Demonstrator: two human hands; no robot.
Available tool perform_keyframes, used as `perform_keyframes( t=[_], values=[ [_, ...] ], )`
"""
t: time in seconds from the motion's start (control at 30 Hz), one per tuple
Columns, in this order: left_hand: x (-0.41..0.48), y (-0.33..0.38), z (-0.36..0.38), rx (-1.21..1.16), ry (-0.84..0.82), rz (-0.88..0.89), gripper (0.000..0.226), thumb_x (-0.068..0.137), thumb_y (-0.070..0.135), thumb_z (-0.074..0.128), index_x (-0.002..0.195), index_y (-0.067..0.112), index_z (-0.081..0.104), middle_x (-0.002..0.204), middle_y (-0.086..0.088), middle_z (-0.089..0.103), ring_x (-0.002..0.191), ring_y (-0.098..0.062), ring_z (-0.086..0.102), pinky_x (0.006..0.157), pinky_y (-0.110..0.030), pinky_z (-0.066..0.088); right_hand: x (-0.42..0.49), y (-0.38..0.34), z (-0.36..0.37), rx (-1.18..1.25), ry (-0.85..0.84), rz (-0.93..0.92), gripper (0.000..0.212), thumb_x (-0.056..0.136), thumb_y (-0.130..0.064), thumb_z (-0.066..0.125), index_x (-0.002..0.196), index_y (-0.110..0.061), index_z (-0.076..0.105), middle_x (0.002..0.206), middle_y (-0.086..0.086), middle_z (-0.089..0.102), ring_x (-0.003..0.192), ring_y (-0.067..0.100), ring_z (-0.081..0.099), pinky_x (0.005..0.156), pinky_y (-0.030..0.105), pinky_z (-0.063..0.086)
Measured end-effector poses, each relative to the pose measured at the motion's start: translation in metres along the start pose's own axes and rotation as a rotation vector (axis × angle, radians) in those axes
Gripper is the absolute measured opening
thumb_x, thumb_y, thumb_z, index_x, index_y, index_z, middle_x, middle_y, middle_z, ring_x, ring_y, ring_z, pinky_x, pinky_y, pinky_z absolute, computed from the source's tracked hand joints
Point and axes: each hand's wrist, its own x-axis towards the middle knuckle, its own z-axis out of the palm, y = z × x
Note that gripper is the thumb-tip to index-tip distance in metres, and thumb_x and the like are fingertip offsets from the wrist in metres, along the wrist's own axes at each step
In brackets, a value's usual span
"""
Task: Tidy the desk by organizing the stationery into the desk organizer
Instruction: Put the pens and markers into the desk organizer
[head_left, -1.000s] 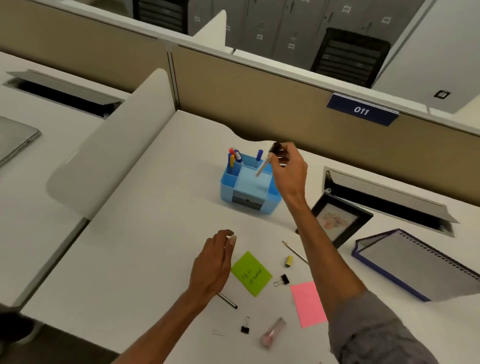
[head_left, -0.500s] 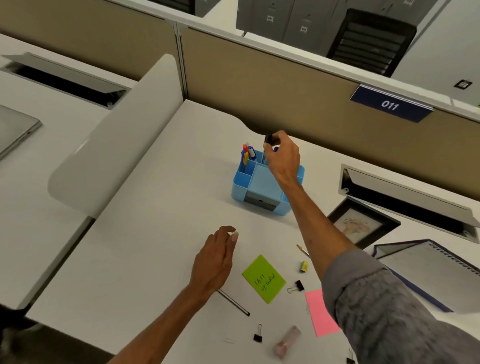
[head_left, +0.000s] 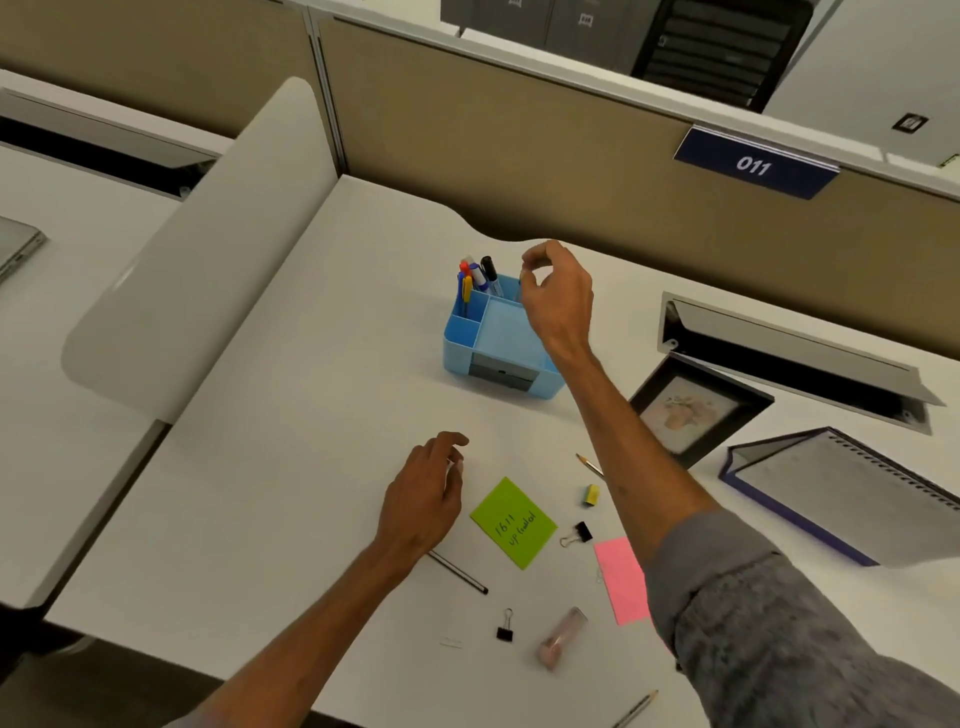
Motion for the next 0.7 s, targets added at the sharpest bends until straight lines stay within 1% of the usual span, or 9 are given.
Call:
perform_keyframes(
  t=[0.1, 0.17, 0.23, 0.33, 0.43, 0.53, 0.6, 0.67, 0.7],
  values=[
    [-0.004, 0.001, 0.004, 0.01, 0.006, 0.016, 0.028, 0.107, 0.021, 0.052, 0.132, 0.033, 0.054, 0.109, 0.016, 0.064, 0.097, -0.005, 0.057, 0.07, -0.029, 0.052, -0.031, 0.001, -0.02, 0.077, -0.015, 0.046, 0.013, 0.096, -0.016, 0.073, 0.108, -0.015, 0.07, 0.109, 0.0, 0.073, 0.1, 0.013, 0.068, 0.09, 0.022, 0.058],
    [-0.008, 0.003, 0.007, 0.03, 0.002, 0.019, 0.024, 0.107, 0.023, 0.052, 0.128, 0.034, 0.056, 0.109, 0.017, 0.064, 0.098, -0.004, 0.057, 0.069, -0.028, 0.052, -0.06, 0.004, -0.039, 0.129, -0.034, 0.089, 0.011, 0.098, -0.018, 0.072, 0.108, -0.017, 0.07, 0.108, -0.005, 0.073, 0.099, 0.009, 0.068, 0.086, 0.016, 0.056],
    [-0.013, 0.004, 0.01, 0.051, -0.004, 0.015, 0.02, 0.107, 0.025, 0.052, 0.122, 0.036, 0.059, 0.109, 0.018, 0.064, 0.101, -0.003, 0.057, 0.07, -0.03, 0.053, -0.092, 0.01, -0.059, 0.187, -0.048, 0.141, 0.008, 0.098, -0.015, 0.07, 0.104, -0.02, 0.071, 0.103, -0.01, 0.074, 0.095, 0.006, 0.068, 0.079, 0.013, 0.054],
    [-0.027, 0.0, 0.01, 0.066, -0.009, 0.026, 0.02, 0.105, 0.022, 0.054, 0.119, 0.035, 0.062, 0.108, 0.018, 0.063, 0.103, -0.006, 0.056, 0.072, -0.032, 0.054, -0.144, 0.023, -0.085, 0.247, -0.051, 0.275, 0.014, 0.097, -0.01, 0.068, 0.097, -0.022, 0.073, 0.094, -0.011, 0.075, 0.078, 0.005, 0.064, 0.068, 0.013, 0.047],
    [-0.046, -0.016, 0.007, 0.069, 0.005, 0.012, 0.028, 0.1, 0.016, 0.059, 0.12, 0.036, 0.063, 0.11, 0.019, 0.062, 0.106, -0.009, 0.054, 0.082, -0.036, 0.054, -0.194, 0.031, -0.102, 0.258, -0.076, 0.383, 0.017, 0.095, -0.009, 0.068, 0.092, -0.025, 0.073, 0.089, -0.013, 0.076, 0.065, 0.003, 0.054, 0.064, 0.014, 0.045],
    [-0.066, -0.031, 0.001, 0.072, 0.01, -0.006, 0.035, 0.097, 0.012, 0.063, 0.121, 0.038, 0.063, 0.113, 0.02, 0.061, 0.11, -0.01, 0.053, 0.09, -0.039, 0.052, -0.239, 0.034, -0.109, 0.262, -0.15, 0.423, 0.018, 0.095, -0.009, 0.068, 0.092, -0.026, 0.073, 0.09, -0.014, 0.077, 0.064, 0.003, 0.056, 0.064, 0.013, 0.045],
    [-0.079, -0.038, -0.004, 0.084, 0.017, 0.002, 0.037, 0.096, 0.011, 0.064, 0.121, 0.039, 0.064, 0.117, 0.021, 0.061, 0.113, -0.01, 0.052, 0.093, -0.039, 0.051, -0.264, 0.035, -0.109, 0.264, -0.2, 0.459, 0.018, 0.096, -0.01, 0.068, 0.092, -0.027, 0.073, 0.092, -0.015, 0.077, 0.065, 0.004, 0.059, 0.065, 0.015, 0.047],
    [-0.087, -0.046, -0.009, 0.1, -0.004, 0.033, 0.035, 0.097, 0.016, 0.066, 0.122, 0.04, 0.064, 0.12, 0.021, 0.059, 0.115, -0.01, 0.052, 0.094, -0.04, 0.051, -0.282, 0.032, -0.109, 0.268, -0.231, 0.473, 0.018, 0.096, -0.009, 0.067, 0.092, -0.026, 0.073, 0.091, -0.014, 0.077, 0.068, 0.003, 0.061, 0.065, 0.013, 0.046],
    [-0.09, -0.05, -0.011, 0.117, -0.029, 0.056, 0.03, 0.098, 0.025, 0.065, 0.123, 0.042, 0.064, 0.123, 0.021, 0.058, 0.117, -0.01, 0.051, 0.094, -0.04, 0.051, -0.29, 0.029, -0.109, 0.274, -0.242, 0.469, 0.018, 0.096, -0.007, 0.067, 0.092, -0.024, 0.073, 0.09, -0.013, 0.077, 0.069, 0.002, 0.061, 0.064, 0.012, 0.045]
  ],
)
